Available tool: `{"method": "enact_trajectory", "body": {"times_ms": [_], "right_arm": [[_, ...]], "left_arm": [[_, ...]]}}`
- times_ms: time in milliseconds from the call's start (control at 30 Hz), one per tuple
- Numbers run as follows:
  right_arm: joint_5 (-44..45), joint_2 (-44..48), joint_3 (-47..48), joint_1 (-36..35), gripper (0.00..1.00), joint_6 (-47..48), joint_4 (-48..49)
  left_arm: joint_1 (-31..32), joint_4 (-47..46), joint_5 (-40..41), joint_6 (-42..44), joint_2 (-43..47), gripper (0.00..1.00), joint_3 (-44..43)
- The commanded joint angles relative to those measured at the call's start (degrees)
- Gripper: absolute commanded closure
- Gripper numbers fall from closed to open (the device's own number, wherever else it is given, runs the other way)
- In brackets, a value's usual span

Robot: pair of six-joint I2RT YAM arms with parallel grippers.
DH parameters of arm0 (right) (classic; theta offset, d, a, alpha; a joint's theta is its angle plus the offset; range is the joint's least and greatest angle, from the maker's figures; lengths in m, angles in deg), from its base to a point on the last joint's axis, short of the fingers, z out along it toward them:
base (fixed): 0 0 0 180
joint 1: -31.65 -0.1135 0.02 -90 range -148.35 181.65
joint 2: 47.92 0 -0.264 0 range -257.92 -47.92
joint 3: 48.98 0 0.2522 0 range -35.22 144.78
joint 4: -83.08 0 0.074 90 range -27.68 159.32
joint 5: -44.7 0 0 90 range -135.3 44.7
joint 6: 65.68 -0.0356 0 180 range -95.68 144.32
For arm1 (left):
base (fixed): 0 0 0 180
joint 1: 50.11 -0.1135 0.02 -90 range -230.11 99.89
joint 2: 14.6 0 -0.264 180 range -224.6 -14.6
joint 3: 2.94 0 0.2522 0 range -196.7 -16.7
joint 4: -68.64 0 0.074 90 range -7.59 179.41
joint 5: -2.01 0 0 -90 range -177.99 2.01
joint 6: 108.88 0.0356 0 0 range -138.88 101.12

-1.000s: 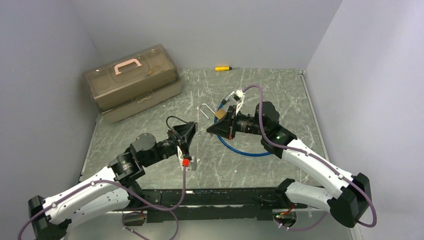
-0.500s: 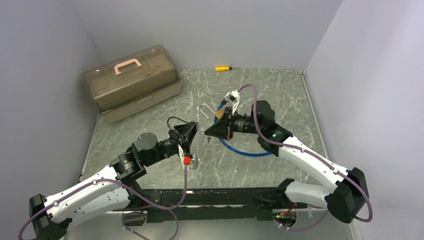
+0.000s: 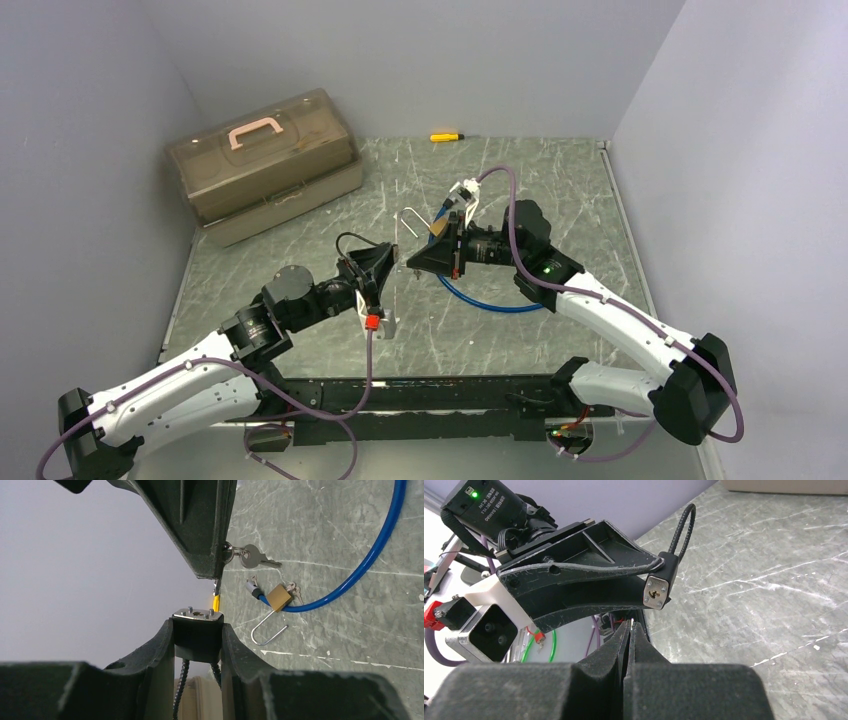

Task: Unlock with the key

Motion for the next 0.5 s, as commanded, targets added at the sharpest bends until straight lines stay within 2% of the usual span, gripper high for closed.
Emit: {"method": "enact_trajectory", "body": {"times_ms": [0,467], "right_arm": [[-0.39,0.00,2.67,0.13,1.00,-0.79,4.84],[-0.04,-2.20,3.48,0.11,1.00,-1.23,7.09]], "left_arm": [[0.21,-2.93,-1.70,-0.86,1.12,1.00,-0.60],[0.31,-2.96,-3.15,-0.49,1.74,1.00,-0.70]]}}
